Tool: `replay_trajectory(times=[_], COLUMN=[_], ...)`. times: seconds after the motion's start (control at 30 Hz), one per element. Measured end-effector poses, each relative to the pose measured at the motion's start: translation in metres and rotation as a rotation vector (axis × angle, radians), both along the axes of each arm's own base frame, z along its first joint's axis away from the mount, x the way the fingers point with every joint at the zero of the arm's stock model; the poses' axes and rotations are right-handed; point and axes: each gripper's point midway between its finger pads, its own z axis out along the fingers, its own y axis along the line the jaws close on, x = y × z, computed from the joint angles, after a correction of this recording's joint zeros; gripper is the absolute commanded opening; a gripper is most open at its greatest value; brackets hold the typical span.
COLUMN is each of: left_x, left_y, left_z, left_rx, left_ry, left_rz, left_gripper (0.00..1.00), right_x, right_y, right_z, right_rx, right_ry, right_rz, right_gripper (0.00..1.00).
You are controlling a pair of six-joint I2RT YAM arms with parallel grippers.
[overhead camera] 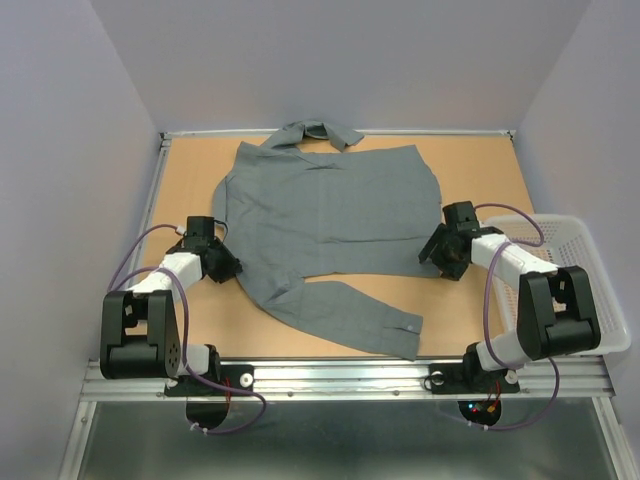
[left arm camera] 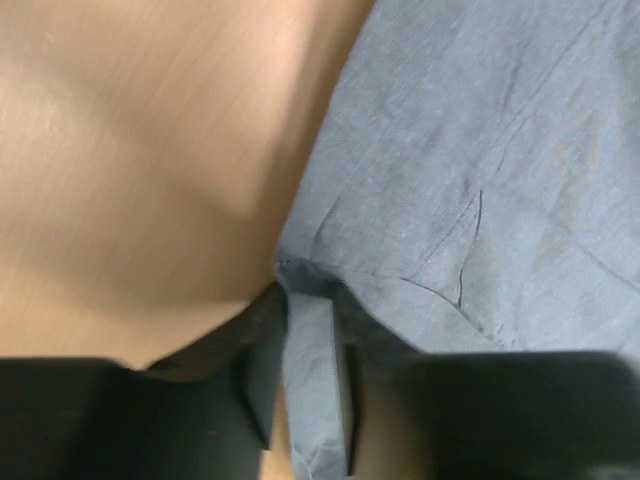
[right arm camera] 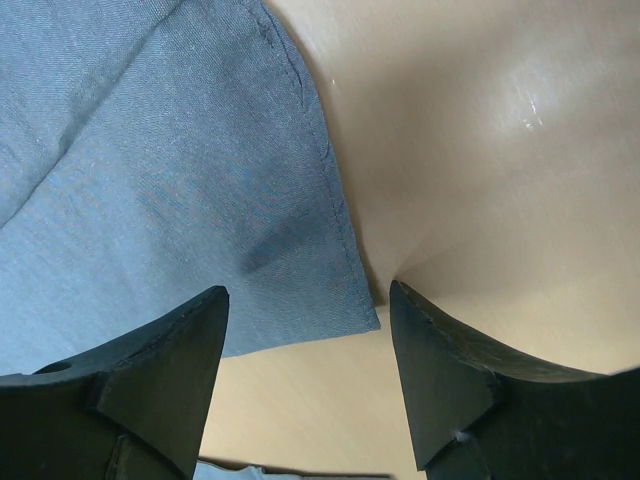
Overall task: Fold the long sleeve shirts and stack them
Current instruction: Fold the shirt
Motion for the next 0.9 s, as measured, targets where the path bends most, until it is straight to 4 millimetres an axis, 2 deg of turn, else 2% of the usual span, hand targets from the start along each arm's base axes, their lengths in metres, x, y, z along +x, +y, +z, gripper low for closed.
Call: replay_trajectory(times=[0.2,0.43,0.63,0.73,0.77,0.87,0.9], left_x=[-0.007,-0.009,-0.013,-0.014,-0.014,-0.011,-0.010], left_y=[0.000,0.000,0.001,0.001,0.001,0.002,0.003], left_z=[-0.003,-0.003,-0.003,-0.002,0.000,0.005,0.008], left_rx=[0.000,0.006,0.012,0.015,0.016,0.022,0.026], left_ry=[0.025,0.035,0.053,0.058,0.058,0.046,0.044], left_rz=[-0.008,-0.020,-0.030,-0.032,-0.033,-0.032,-0.031], left_gripper=[0.09,0.06,0.05,0.05,0.05,0.02,0.00], right_x=[0.003,0.002,0.005,0.009,0.010,0.012,0.012], right_y=[0.000,0.000,0.001,0.002,0.002,0.002,0.002], right_z=[0.000,-0.001,-0.004,-0.004,-0.005,-0.006,-0.006], right_rx=[0.010,0.020,0.024,0.028,0.027,0.029,0.027], right_ry=[-0.028,-0.047,-0.056,-0.074,-0.078,-0.086,-0.087], right_rz=[-0.029,-0.047,-0.050,-0.048,-0.045,-0.047,-0.042], right_gripper=[0.69,0.59,0.42,0.26,0.15,0.01,0.01])
